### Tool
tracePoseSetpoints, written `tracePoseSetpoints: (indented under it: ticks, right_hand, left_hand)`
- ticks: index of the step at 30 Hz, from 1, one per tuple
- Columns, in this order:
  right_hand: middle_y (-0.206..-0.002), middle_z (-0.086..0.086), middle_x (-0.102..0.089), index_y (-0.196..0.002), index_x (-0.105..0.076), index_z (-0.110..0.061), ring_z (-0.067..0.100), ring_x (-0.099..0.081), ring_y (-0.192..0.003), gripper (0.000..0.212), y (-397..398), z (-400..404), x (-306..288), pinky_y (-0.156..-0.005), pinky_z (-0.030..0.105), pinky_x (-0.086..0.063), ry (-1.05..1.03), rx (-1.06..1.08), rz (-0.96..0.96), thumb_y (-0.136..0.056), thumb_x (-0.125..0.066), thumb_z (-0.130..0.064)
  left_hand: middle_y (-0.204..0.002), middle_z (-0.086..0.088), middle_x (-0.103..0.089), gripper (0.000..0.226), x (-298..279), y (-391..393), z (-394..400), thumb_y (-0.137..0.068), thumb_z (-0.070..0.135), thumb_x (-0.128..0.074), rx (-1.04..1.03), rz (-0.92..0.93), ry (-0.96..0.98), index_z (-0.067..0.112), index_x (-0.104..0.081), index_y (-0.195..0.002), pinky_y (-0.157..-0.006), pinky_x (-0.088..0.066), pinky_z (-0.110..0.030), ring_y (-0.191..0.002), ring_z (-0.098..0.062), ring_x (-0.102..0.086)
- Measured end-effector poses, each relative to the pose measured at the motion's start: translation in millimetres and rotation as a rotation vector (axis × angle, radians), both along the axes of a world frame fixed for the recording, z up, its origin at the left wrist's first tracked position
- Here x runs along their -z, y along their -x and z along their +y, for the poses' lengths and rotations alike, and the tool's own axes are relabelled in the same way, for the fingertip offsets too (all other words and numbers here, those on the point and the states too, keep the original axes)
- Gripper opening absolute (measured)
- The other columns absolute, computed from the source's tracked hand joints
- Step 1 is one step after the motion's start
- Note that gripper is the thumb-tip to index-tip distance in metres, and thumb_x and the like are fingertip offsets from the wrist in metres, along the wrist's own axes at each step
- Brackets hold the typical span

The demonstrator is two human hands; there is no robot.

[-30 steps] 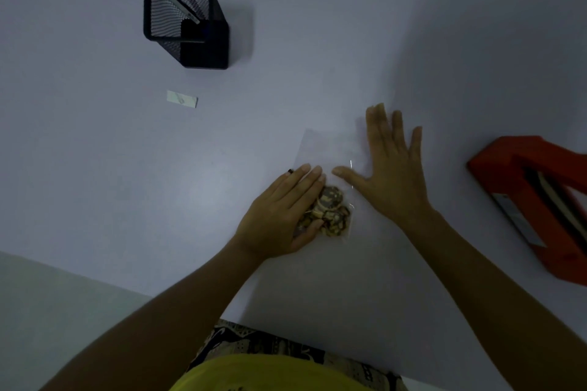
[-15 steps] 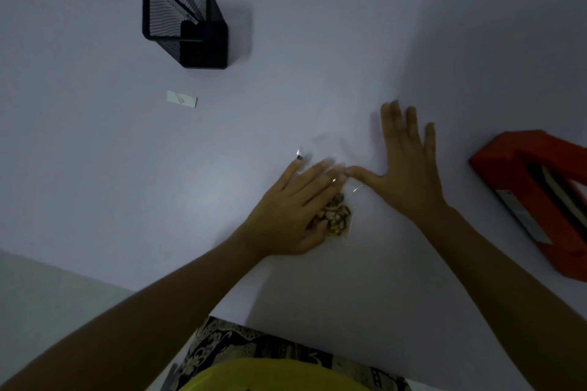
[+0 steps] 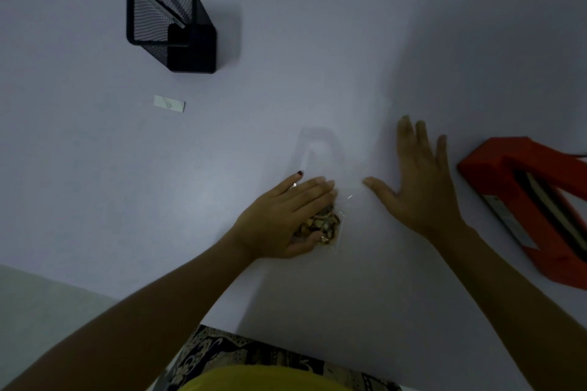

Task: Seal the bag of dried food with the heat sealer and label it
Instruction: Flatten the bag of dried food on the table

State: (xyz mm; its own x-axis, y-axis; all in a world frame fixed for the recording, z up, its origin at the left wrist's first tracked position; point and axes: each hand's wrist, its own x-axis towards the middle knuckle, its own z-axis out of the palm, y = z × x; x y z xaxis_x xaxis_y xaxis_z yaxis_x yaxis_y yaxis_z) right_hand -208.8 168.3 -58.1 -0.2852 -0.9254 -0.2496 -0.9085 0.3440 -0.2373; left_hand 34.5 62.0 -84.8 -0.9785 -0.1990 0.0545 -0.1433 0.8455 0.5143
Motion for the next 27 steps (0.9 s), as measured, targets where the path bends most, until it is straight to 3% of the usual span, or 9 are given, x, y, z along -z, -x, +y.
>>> tracePoseSetpoints:
  ticks: [4,10,13,17,19,21,24,27]
  right_hand:
    - [-0.158,0.012,-0.018,-0.15,-0.017,-0.006,0.028,-0.012,-0.147,0.063,-16,-12,-4,-0.119,0.053,-0.009,0.068,-0.416,-0.012,-0.1,-0.024,-0.043]
    - [-0.158,0.007,-0.018,-0.151,-0.021,-0.013,0.023,-0.018,-0.146,0.071,32,-44,9,-0.118,0.054,-0.01,-0.079,-0.825,0.117,-0.096,-0.022,-0.058]
    - [-0.157,0.005,-0.019,-0.151,-0.022,-0.014,0.021,-0.02,-0.144,0.07,55,-57,10,-0.117,0.055,-0.006,-0.114,-0.839,0.2,-0.097,-0.016,-0.059]
    - [-0.159,0.01,-0.017,-0.151,-0.014,-0.011,0.033,-0.018,-0.145,0.075,78,-71,8,-0.115,0.06,-0.005,-0.08,-0.413,0.23,-0.095,-0.006,-0.061]
    - [-0.159,0.011,-0.015,-0.151,-0.013,-0.008,0.033,-0.015,-0.146,0.076,75,-85,1,-0.116,0.059,-0.004,-0.044,-0.318,0.214,-0.095,-0.007,-0.06]
    - [-0.158,0.012,-0.021,-0.149,-0.019,-0.007,0.035,-0.021,-0.145,0.075,49,-98,-6,-0.115,0.058,-0.007,0.041,-0.472,0.224,-0.096,-0.009,-0.058]
    - [-0.157,0.009,-0.022,-0.15,-0.02,-0.011,0.03,-0.02,-0.145,0.07,7,-101,-1,-0.116,0.053,-0.008,0.076,-0.88,0.163,-0.097,-0.014,-0.057]
    - [-0.158,0.003,-0.019,-0.152,-0.017,-0.018,0.025,-0.016,-0.147,0.066,3,-103,10,-0.118,0.054,-0.012,0.023,-1.017,0.13,-0.098,-0.021,-0.056]
  left_hand:
    - [-0.146,-0.013,-0.044,0.061,-1,0,-1,-0.09,0.039,-0.053,-0.003,0.024,0.006,0.004,-0.045,-0.139,-0.115,-0.03,-0.044,-0.139,-0.023,-0.039]
    - [-0.147,-0.013,-0.043,0.061,0,-1,-1,-0.089,0.039,-0.055,-0.002,0.024,-0.026,0.004,-0.046,-0.138,-0.114,-0.033,-0.042,-0.139,-0.023,-0.038]
    - [-0.147,-0.013,-0.042,0.06,1,-2,0,-0.09,0.038,-0.053,-0.008,0.026,-0.042,0.005,-0.045,-0.139,-0.115,-0.032,-0.041,-0.14,-0.023,-0.037]
    - [-0.146,-0.013,-0.044,0.06,1,-2,1,-0.088,0.037,-0.056,-0.015,0.044,-0.029,0.005,-0.046,-0.138,-0.115,-0.032,-0.04,-0.139,-0.023,-0.038]
    - [-0.146,-0.013,-0.045,0.06,1,-1,2,-0.087,0.036,-0.058,-0.021,0.056,-0.034,0.004,-0.047,-0.138,-0.115,-0.032,-0.04,-0.138,-0.023,-0.039]
    - [-0.146,-0.013,-0.044,0.061,1,-1,2,-0.088,0.037,-0.057,-0.02,0.052,-0.039,0.005,-0.046,-0.138,-0.115,-0.032,-0.04,-0.139,-0.022,-0.038]
    - [-0.146,-0.013,-0.044,0.061,2,-1,2,-0.088,0.038,-0.056,-0.016,0.047,-0.026,0.005,-0.046,-0.138,-0.115,-0.032,-0.041,-0.14,-0.021,-0.037]
    - [-0.144,-0.014,-0.046,0.06,3,0,2,-0.087,0.038,-0.058,-0.017,0.06,-0.019,0.004,-0.049,-0.136,-0.115,-0.033,-0.041,-0.138,-0.022,-0.039]
